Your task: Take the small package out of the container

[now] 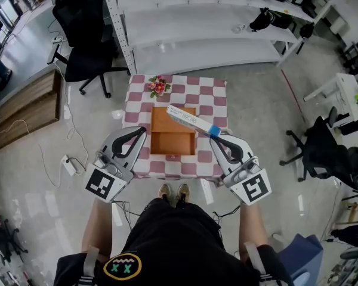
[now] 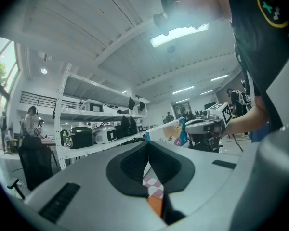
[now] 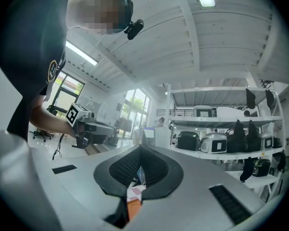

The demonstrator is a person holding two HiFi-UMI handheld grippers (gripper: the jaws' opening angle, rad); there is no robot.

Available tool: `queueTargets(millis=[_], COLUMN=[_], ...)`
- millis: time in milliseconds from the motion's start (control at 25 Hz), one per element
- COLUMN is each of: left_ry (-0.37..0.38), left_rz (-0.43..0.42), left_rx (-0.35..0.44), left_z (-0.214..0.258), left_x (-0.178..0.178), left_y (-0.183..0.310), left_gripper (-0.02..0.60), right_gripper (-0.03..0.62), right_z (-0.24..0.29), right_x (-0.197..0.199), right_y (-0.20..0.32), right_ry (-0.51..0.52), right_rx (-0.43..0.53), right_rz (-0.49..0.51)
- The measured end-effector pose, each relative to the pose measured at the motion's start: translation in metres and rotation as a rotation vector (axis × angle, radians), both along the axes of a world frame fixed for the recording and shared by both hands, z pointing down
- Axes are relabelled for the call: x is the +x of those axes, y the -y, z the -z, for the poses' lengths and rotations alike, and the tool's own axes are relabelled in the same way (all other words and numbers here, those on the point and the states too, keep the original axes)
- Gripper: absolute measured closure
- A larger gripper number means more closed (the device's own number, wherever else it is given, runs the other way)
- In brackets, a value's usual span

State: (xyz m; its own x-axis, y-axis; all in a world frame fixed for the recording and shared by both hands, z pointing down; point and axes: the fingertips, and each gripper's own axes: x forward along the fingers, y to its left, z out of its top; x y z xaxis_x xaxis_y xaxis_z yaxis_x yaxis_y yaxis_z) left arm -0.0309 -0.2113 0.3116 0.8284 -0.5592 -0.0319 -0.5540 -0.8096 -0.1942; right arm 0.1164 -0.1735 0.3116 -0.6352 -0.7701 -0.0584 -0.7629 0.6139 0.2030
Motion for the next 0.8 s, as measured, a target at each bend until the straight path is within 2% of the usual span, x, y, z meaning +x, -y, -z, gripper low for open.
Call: queueTargets(millis=[200,800], left_ry=[-0.036,-0.037], left_rz=[0.0,0.009], left_rx=[-0.016,-0.009], left_z=[0.0058,0.0067], left_x=[0.0012,-0.005], left_y=[-0.0017,-0.0003], left_gripper=[0.563,0.563], right_gripper=[0.572,0.572], right_z=[-0.0024,-0.0027], right_x=[-0.0025,-0.01], right_y=[0.0005,0.004], right_ry=[-0.001,-0.009], right_rx=[-0.006,-0.005], right_rz=[0.0,0.009])
